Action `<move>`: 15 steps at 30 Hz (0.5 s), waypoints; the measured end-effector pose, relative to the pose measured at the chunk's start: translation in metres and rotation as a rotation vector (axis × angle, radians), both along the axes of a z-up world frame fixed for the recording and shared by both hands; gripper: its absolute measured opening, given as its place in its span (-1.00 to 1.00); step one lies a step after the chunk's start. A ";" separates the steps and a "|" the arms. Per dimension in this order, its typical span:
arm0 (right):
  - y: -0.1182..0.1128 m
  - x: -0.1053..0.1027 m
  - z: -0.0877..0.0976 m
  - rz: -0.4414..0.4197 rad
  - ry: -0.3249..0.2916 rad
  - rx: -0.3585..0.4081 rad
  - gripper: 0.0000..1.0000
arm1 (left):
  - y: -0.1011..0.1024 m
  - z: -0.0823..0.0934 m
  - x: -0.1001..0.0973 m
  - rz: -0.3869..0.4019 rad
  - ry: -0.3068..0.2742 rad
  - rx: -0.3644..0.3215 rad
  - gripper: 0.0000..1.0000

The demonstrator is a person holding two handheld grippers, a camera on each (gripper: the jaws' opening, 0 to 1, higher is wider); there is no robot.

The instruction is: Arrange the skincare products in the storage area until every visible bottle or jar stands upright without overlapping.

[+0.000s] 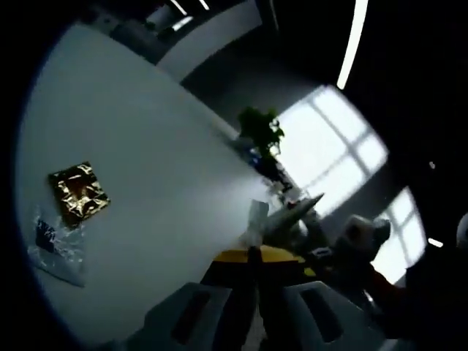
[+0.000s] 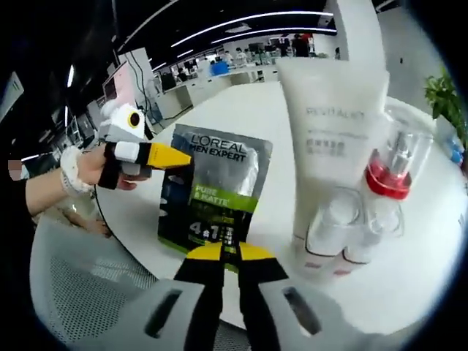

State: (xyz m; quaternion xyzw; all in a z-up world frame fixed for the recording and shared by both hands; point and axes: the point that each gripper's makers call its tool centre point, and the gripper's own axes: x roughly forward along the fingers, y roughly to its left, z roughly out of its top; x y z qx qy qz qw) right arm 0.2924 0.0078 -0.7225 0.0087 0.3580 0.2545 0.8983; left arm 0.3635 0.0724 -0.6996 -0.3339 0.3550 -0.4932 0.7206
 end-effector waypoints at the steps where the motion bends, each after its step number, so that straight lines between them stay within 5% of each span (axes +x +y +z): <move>1: 0.000 0.000 -0.001 0.003 0.002 -0.007 -0.84 | -0.001 -0.001 0.003 0.020 0.007 -0.014 -1.00; 7: 0.006 0.002 -0.014 0.014 0.011 -0.083 -0.53 | -0.013 -0.023 0.006 0.050 0.072 0.032 -1.00; 11: 0.009 0.003 -0.023 0.002 0.037 -0.105 -0.32 | -0.022 -0.033 0.005 0.050 0.056 0.076 -1.00; 15: -0.002 0.000 -0.043 0.022 0.090 -0.231 -0.30 | -0.029 -0.044 0.001 0.038 0.046 0.126 -1.00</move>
